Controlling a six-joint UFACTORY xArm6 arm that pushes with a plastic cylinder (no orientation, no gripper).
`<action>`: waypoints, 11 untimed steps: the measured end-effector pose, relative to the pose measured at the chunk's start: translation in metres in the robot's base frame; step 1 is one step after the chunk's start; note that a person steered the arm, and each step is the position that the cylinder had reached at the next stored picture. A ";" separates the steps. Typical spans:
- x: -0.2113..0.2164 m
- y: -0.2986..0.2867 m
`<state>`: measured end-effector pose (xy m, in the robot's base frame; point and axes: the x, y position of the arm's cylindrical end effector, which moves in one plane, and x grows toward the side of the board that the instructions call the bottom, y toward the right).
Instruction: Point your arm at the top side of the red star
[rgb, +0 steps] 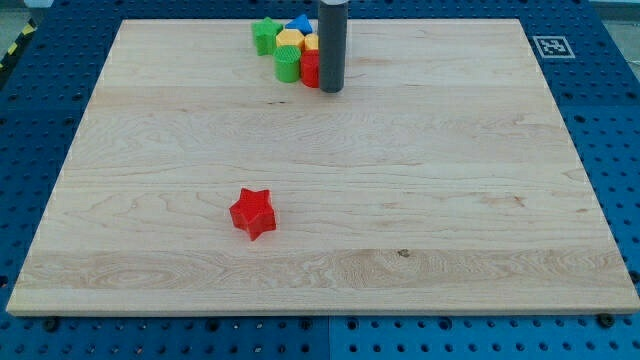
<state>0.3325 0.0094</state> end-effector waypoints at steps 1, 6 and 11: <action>0.000 -0.005; 0.058 -0.063; 0.091 -0.130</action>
